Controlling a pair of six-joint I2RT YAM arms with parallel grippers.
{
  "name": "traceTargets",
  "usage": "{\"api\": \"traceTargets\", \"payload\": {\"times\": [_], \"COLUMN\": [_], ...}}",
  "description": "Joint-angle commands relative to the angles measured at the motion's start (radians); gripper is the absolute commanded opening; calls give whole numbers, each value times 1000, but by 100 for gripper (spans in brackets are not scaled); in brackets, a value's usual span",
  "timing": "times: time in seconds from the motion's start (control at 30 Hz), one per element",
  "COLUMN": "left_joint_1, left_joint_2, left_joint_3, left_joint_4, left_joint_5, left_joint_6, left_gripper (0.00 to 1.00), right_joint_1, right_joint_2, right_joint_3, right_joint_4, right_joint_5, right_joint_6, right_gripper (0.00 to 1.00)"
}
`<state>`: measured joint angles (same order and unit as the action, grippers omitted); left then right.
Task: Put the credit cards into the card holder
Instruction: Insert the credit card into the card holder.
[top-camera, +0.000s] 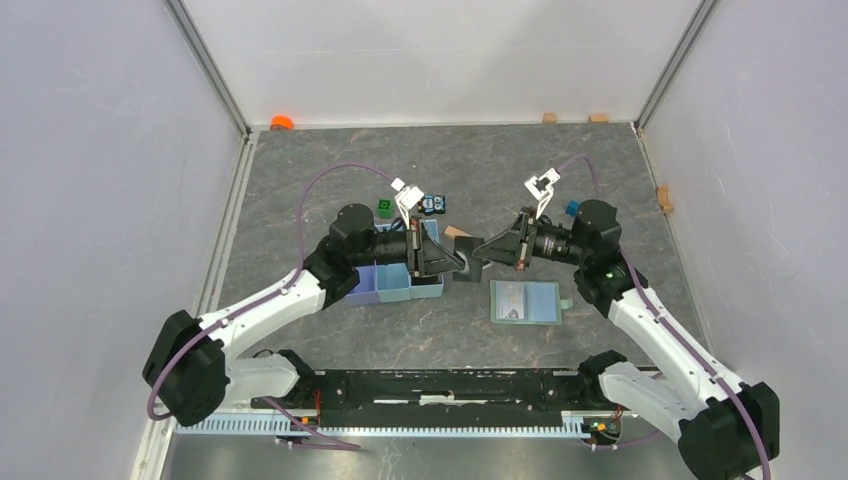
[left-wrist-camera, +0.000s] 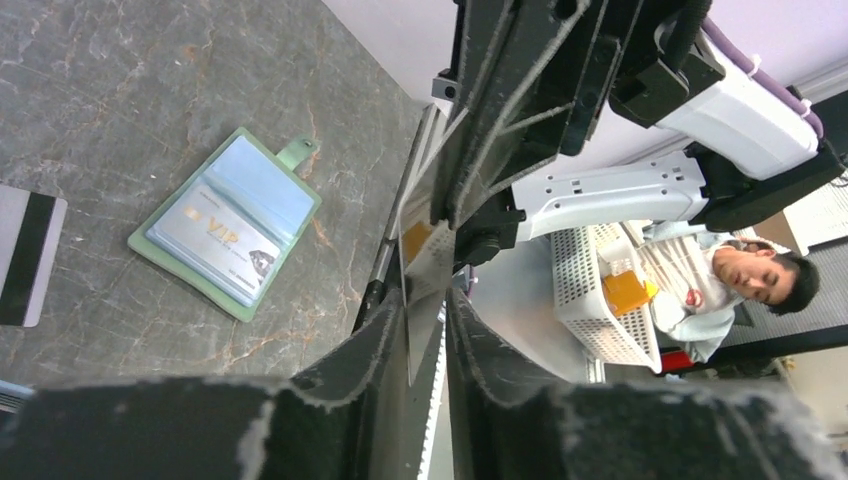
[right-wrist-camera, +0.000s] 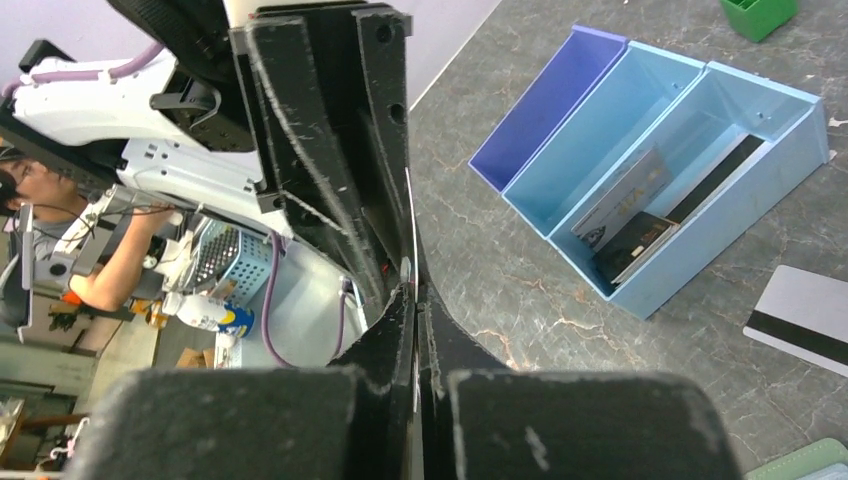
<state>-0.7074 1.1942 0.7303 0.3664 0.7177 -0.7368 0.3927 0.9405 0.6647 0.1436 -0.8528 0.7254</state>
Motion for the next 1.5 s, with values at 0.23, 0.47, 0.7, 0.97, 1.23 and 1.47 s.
{"api": "traceTargets", "payload": {"times": [0.23,0.47,0.7,0.97,1.23,1.47], "left_joint_1": [-53,-132,-217,-252,-261,-263], "left_joint_2": [55,186,406,571,672,770], "left_joint_3": [46,81,176,271,321,374], "left_joint_4": [10,-55,-12,-11,-11,-6], "left_joint_5": [-88,-250,-288,-270,-259,-235], "left_joint_6": [-26,-98,-203,-234,-245,-281], "left_gripper": [2,2,2,2,2,2], "right_joint_1": [-28,-252,-276,-278,-278,-278], "right_joint_2": [41,32,-1,67,93,100], "right_joint_3": [186,21,-87,-144,-176,-195], "right_joint_4": [-619,-764,-742,-693,-676,-671], "right_joint_5": [403,761,1031,1011,1002,1009], "right_joint_6": [-299,-324,-321,-347,-356,-357], "right_gripper": [74,83,79,54,29,0]}}
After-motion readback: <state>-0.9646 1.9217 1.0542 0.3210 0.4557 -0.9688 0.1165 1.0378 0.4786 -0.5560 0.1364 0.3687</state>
